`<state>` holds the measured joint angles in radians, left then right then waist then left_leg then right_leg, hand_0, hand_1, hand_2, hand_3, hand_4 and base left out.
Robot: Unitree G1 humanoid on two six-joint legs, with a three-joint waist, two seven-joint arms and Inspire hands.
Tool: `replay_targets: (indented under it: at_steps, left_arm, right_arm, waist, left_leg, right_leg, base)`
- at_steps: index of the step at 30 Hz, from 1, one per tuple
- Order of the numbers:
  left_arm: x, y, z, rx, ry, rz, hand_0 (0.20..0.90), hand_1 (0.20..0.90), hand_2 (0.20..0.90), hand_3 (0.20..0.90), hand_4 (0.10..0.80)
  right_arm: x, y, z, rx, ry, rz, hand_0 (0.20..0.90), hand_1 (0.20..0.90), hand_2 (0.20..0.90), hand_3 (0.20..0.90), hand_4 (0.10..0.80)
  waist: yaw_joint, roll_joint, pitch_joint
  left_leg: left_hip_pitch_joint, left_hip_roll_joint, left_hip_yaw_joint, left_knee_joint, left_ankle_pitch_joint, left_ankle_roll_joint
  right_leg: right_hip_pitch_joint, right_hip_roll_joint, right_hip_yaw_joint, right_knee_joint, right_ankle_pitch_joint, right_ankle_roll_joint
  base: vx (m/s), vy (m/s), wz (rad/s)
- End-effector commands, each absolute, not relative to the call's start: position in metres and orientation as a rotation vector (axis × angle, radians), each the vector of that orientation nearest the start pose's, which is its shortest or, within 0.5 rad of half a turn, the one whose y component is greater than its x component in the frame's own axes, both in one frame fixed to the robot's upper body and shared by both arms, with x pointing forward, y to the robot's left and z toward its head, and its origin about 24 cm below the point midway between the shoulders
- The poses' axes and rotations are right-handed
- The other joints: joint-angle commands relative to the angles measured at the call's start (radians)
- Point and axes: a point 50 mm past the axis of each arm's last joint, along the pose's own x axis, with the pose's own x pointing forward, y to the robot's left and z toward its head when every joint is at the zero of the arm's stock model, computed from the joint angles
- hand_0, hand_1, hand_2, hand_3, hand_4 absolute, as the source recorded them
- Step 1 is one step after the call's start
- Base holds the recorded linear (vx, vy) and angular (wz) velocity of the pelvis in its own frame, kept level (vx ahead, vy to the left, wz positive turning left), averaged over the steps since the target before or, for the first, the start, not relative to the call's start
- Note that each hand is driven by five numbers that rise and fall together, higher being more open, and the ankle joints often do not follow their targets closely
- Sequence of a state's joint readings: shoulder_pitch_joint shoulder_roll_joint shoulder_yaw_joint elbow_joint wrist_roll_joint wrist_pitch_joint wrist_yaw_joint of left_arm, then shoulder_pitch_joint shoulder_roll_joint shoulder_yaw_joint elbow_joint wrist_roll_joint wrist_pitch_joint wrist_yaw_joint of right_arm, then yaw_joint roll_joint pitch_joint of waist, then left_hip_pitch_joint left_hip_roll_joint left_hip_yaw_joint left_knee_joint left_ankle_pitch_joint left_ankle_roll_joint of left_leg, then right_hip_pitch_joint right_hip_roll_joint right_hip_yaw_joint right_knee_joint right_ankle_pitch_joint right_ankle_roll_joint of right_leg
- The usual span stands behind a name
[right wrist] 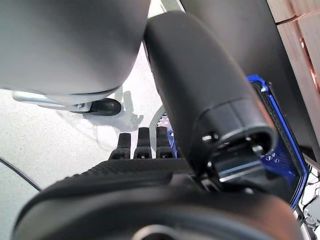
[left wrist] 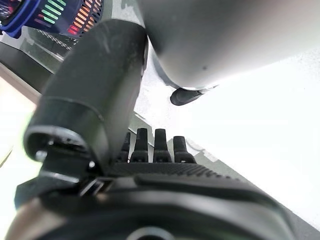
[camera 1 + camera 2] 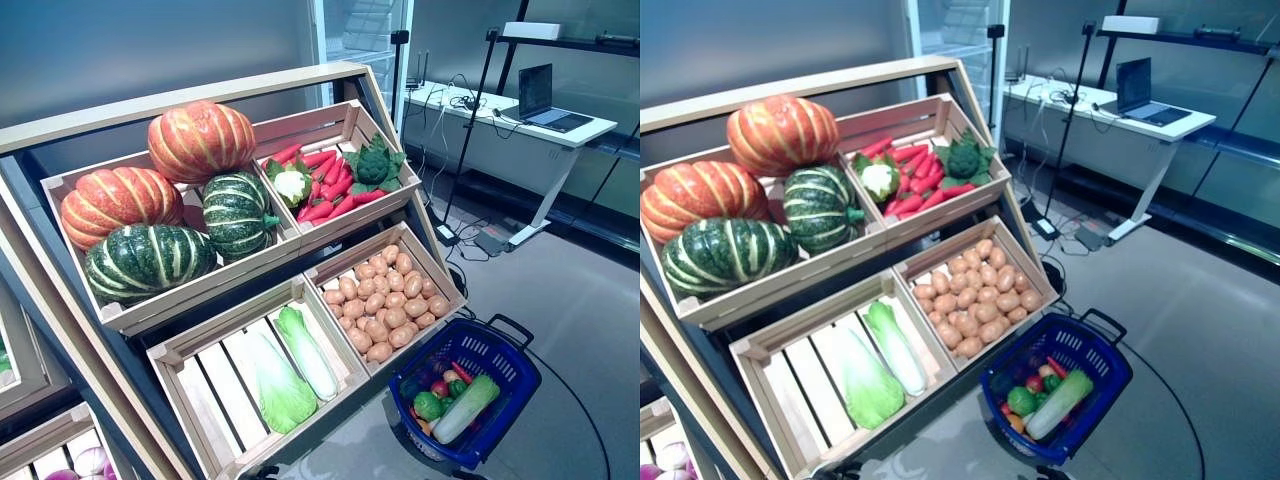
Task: Put vegetables into the basket
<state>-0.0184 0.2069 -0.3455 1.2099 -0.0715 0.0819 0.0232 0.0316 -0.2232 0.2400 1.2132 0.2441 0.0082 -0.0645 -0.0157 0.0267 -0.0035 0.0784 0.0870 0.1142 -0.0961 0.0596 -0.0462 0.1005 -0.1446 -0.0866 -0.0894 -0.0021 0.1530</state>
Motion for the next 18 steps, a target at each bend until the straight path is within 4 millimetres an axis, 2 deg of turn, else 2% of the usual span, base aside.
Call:
replay_targets:
  at_steps: [1,6,9,11,14,18]
  left_arm:
    - [0.094,0.207,-0.168,0.416,1.347,-0.123,0.900,0.900,0.900,0.900,0.800]
    - [0.096,0.207,-0.168,0.452,1.320,-0.155,0.900,0.900,0.900,0.900,0.800]
    - [0.107,0.205,-0.165,0.440,1.258,-0.180,0.900,0.900,0.900,0.900,0.800]
    - [0.123,0.199,-0.160,0.433,1.168,-0.212,0.900,0.900,0.900,0.900,0.800]
    - [0.161,0.190,-0.144,0.480,0.968,-0.264,0.900,0.900,0.900,0.900,0.800]
    - [0.232,0.175,-0.089,0.713,0.588,-0.357,0.900,0.900,0.900,0.900,0.800]
  right_arm:
    - [0.105,-0.207,-0.163,-0.154,1.181,-0.118,0.900,0.900,0.900,0.900,0.800]
    - [0.105,-0.206,-0.164,-0.155,1.184,-0.117,0.900,0.900,0.900,0.900,0.800]
    - [0.106,-0.206,-0.163,-0.157,1.184,-0.118,0.900,0.900,0.900,0.900,0.800]
    - [0.108,-0.207,-0.163,-0.165,1.184,-0.111,0.900,0.900,0.900,0.900,0.800]
    - [0.111,-0.210,-0.161,-0.172,1.176,-0.108,0.900,0.900,0.900,0.900,0.800]
    - [0.115,-0.219,-0.158,-0.182,1.166,-0.121,0.900,0.900,0.900,0.900,0.800]
  waist:
    - [0.016,-0.027,0.051]
    - [0.015,-0.027,0.051]
    - [0.012,-0.025,0.050]
    - [0.008,-0.023,0.051]
    - [0.008,-0.016,0.057]
    - [0.013,-0.003,0.067]
  left_leg:
    - [-0.001,0.000,-0.042,0.022,-0.051,0.036]
    - [0.000,0.001,-0.039,0.024,-0.052,0.036]
    - [0.003,0.000,-0.039,0.023,-0.053,0.037]
    - [0.004,-0.001,-0.036,0.024,-0.054,0.037]
    - [0.003,-0.004,-0.035,0.024,-0.054,0.040]
    - [-0.009,-0.008,-0.044,0.027,-0.051,0.042]
  right_leg:
    - [-0.044,-0.040,-0.037,0.066,0.019,-0.038]
    - [-0.043,-0.039,-0.035,0.067,0.018,-0.039]
    - [-0.043,-0.037,-0.029,0.071,0.016,-0.039]
    - [-0.045,-0.037,-0.025,0.074,0.014,-0.037]
    - [-0.051,-0.038,-0.019,0.082,0.012,-0.037]
    - [-0.063,-0.040,-0.017,0.092,0.012,-0.036]
  base:
    - [0.000,0.000,0.00]
    - [0.000,0.000,0.00]
    - [0.000,0.000,0.00]
    - [0.000,0.000,0.00]
    - [0.000,0.000,0.00]
    - [-0.024,0.022,0.02]
